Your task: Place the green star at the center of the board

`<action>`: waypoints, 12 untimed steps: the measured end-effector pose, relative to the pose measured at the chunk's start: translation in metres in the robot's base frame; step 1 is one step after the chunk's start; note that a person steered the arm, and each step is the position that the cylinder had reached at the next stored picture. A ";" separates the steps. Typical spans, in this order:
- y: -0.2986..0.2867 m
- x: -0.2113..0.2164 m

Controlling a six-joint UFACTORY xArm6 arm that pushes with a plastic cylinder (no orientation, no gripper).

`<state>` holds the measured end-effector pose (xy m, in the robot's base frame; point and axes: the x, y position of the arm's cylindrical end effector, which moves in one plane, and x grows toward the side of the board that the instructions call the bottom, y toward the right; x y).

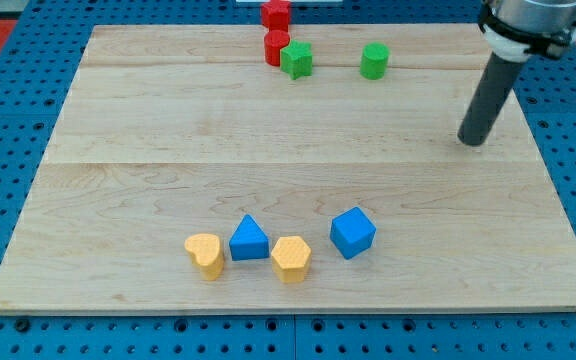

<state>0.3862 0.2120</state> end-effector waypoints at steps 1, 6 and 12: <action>0.000 -0.096; -0.187 -0.079; -0.305 -0.068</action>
<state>0.3179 -0.0934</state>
